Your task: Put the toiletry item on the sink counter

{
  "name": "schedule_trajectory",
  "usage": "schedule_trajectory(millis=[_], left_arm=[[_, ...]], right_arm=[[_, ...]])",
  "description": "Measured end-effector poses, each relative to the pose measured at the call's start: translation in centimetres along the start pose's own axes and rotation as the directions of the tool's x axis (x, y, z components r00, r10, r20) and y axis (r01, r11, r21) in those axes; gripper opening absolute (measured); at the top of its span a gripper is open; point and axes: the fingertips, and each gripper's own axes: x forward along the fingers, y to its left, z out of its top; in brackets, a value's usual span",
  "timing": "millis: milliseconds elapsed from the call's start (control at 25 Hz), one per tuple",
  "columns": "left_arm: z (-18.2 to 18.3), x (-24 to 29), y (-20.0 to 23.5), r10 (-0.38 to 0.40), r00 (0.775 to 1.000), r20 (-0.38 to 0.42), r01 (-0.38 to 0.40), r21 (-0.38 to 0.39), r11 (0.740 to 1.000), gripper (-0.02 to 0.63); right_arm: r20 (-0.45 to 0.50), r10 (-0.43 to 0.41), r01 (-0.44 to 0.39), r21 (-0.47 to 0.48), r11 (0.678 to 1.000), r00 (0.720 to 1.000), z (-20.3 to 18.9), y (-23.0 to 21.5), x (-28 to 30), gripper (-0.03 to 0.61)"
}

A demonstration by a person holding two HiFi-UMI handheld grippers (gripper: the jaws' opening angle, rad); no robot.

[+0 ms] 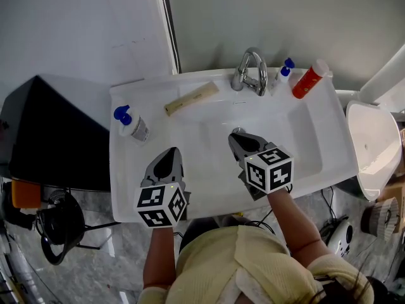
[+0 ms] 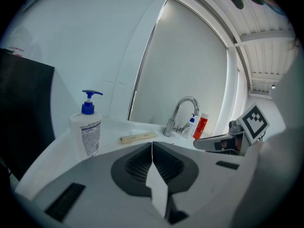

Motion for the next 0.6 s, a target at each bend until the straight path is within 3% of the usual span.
schedule_trajectory(millis=[600], left_arm=[[-0.24, 0.22, 0.23, 0.009, 1.000, -0.005, -0.009, -0.007, 1.000, 0.040]], right_arm=[[-0.020, 0.033, -0.032, 0.030, 0.999, 0.999, -0.44, 0.09, 0.80, 0.025]])
